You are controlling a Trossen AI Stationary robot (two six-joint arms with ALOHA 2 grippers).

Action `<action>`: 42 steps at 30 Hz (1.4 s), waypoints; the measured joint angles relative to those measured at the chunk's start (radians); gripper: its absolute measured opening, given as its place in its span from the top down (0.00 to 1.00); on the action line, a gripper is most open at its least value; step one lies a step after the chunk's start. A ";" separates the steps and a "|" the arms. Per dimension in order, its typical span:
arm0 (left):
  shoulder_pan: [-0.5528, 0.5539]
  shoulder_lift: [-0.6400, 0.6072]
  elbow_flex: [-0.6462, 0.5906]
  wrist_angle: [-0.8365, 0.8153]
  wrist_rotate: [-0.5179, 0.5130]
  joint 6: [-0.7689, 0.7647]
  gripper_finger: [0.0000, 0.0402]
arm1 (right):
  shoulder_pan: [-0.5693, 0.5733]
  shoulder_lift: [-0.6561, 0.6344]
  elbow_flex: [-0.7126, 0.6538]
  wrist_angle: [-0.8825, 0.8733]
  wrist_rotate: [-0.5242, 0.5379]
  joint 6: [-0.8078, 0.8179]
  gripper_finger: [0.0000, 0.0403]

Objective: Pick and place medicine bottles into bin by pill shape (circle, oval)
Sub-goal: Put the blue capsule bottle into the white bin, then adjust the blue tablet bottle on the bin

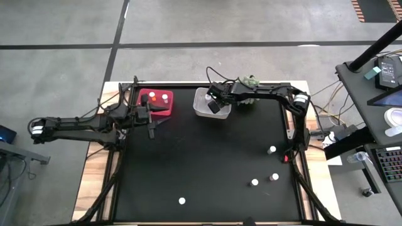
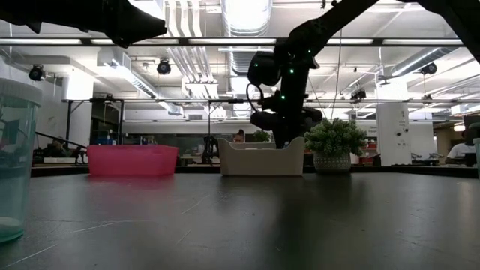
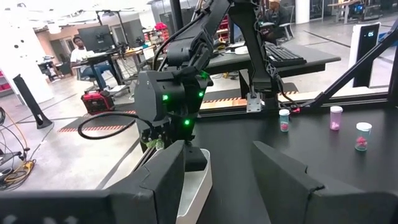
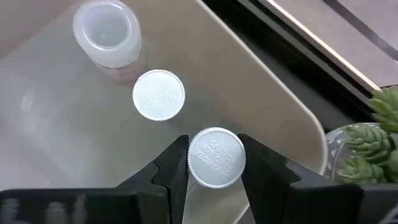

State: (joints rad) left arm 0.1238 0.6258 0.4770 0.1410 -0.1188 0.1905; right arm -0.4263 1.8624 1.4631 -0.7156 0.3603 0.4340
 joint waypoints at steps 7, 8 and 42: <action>0.000 0.001 0.000 0.001 0.000 0.004 0.58 | 0.000 0.002 0.000 0.025 0.003 0.002 0.63; 0.000 0.001 0.000 0.001 0.000 0.005 0.58 | 0.000 0.002 0.000 0.026 0.004 0.003 0.62; 0.000 0.008 0.000 0.001 0.000 0.006 0.58 | -0.007 -0.021 0.035 0.126 -0.124 -0.098 0.97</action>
State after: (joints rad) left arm 0.1238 0.6338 0.4770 0.1421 -0.1184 0.1963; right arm -0.4332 1.8411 1.4986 -0.5897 0.2363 0.3355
